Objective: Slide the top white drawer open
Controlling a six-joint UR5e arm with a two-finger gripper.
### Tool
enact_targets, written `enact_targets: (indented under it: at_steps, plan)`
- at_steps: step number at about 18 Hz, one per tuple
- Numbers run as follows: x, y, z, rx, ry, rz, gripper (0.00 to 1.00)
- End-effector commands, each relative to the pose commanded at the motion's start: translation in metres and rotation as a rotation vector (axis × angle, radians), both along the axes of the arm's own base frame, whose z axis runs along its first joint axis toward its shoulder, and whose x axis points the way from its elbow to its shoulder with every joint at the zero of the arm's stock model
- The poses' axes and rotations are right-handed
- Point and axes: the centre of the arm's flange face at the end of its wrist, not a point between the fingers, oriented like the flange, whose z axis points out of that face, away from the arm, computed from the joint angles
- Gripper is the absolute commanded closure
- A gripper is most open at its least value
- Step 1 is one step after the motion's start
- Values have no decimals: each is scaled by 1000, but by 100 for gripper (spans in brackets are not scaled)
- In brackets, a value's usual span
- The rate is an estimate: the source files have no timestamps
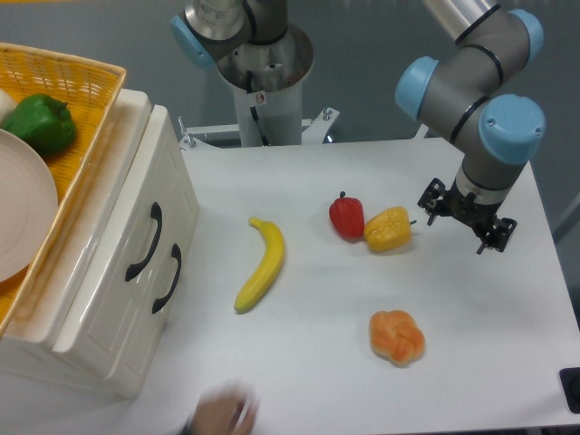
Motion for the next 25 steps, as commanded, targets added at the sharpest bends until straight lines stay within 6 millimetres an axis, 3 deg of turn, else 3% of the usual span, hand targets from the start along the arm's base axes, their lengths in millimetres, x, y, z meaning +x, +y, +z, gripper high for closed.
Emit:
enact_targets:
  at_steps: [4, 13, 17, 21, 25]
  plan:
    - [0, -2, 3, 6, 3, -9, 0]
    - [6, -4, -11, -89, 8, -35, 0]
    - [30, 9, -28, -108, -22, 8, 0]
    - [53, 27, -2, -68, 8, 4, 0]
    - [86, 58, 6, -68, 12, -37, 0]
